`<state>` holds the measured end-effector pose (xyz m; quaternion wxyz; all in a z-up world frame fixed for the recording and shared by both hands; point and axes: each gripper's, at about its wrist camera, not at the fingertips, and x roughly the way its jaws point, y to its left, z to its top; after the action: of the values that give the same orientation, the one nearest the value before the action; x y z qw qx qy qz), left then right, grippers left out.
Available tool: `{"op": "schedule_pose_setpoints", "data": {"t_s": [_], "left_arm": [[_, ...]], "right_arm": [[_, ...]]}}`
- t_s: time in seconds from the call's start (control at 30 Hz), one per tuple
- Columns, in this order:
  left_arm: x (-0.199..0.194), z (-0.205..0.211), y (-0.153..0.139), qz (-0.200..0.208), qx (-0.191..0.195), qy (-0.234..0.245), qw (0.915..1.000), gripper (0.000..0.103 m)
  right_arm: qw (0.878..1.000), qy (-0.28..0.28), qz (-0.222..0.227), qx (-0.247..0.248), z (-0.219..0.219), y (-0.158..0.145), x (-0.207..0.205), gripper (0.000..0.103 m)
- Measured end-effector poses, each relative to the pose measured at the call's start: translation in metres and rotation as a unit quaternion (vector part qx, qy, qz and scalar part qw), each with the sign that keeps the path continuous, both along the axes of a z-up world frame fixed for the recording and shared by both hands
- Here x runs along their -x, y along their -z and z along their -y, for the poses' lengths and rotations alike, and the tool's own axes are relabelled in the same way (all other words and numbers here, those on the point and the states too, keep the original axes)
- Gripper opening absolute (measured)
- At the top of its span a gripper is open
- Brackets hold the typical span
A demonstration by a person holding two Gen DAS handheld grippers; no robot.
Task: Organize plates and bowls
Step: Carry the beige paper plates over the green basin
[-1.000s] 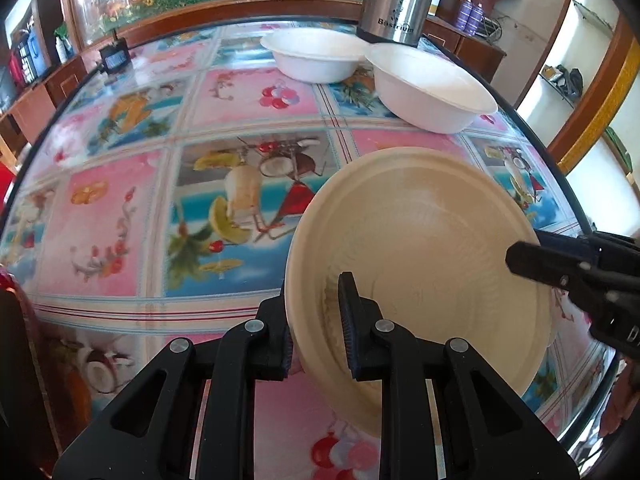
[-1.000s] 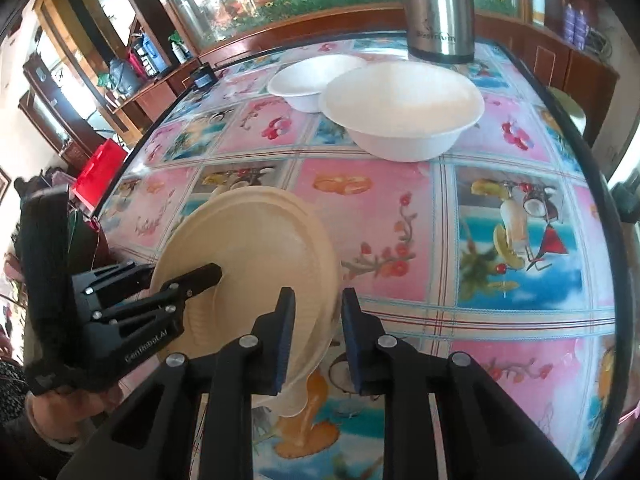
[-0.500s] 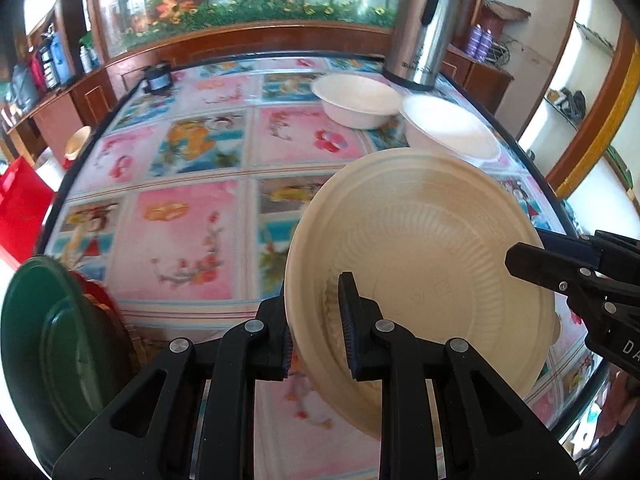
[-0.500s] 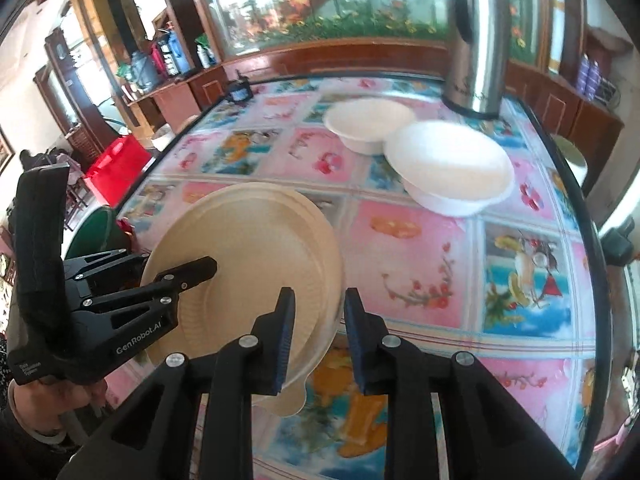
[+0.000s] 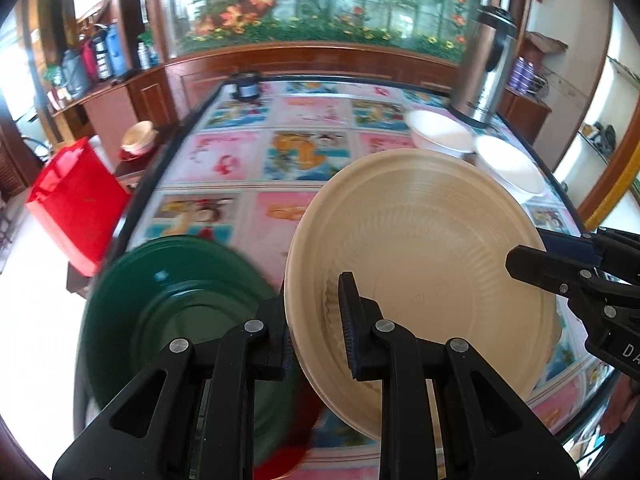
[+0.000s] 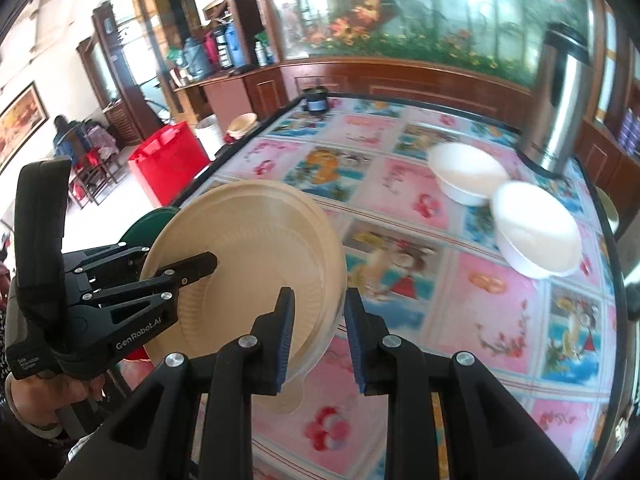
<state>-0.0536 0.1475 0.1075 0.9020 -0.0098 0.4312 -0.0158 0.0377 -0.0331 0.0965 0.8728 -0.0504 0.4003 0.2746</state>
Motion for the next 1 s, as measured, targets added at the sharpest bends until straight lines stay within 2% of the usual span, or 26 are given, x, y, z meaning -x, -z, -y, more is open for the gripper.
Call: {"op": "schedule_pose_setpoints", "data": {"t_s": [0.4, 0.73, 1.0], "left_arm": [[0.022, -0.083, 0.005, 0.0, 0.002, -0.07, 0.9975, 0.02], [0.026, -0.119, 0.018, -0.007, 0.016, -0.1, 0.9948, 0.02], [0.025, -0.129, 0.028, -0.014, 0.015, -0.109, 0.9939, 0.02]], "right_arm": [[0.998, -0.068, 0.001, 0.018, -0.088, 0.003, 0.004, 0.027], [0.995, -0.092, -0.009, 0.03, -0.127, 0.011, 0.003, 0.031], [0.994, -0.1, -0.02, 0.039, -0.142, 0.02, 0.001, 0.032]]}}
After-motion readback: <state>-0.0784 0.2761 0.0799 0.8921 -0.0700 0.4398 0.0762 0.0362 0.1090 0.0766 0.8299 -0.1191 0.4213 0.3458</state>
